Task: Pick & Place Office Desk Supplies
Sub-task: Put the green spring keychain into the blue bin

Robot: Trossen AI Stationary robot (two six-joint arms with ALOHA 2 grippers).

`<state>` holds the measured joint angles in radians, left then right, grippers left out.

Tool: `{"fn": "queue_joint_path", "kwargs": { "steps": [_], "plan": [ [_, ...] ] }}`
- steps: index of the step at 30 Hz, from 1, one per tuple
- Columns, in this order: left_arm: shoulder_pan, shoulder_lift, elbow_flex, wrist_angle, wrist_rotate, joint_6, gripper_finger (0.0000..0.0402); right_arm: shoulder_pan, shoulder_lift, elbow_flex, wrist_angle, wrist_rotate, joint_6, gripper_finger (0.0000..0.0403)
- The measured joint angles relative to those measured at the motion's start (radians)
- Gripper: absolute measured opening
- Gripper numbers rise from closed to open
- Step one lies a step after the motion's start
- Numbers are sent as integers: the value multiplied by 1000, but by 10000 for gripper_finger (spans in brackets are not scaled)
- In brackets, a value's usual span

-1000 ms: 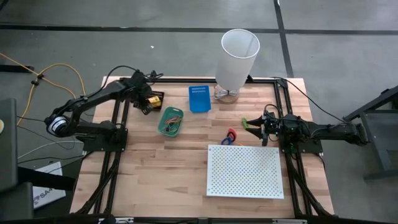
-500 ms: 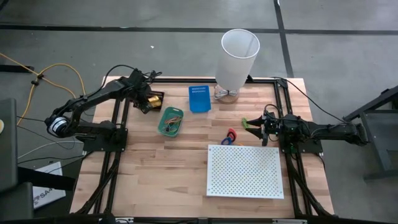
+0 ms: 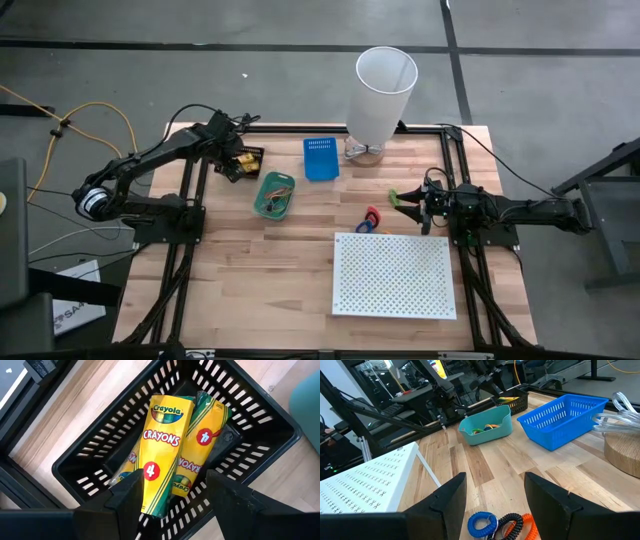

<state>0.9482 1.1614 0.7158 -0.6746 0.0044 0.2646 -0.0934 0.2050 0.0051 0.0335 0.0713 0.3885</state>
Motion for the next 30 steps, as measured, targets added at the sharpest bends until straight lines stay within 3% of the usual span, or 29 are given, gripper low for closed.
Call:
{"fn": "queue_joint_path", "kwargs": {
  "steps": [8, 16, 30],
  "plan": [
    [0, -6, 0, -1, 17, -2, 207, 0, 0, 0, 0, 0, 0, 188],
    [-15, -108, 13, -2, 51, 0, 207, 0, 0, 0, 0, 0, 0, 188],
    [-249, -173, 13, 13, 90, -84, 207, 0, 0, 0, 0, 0, 0, 188]
  ]
}}
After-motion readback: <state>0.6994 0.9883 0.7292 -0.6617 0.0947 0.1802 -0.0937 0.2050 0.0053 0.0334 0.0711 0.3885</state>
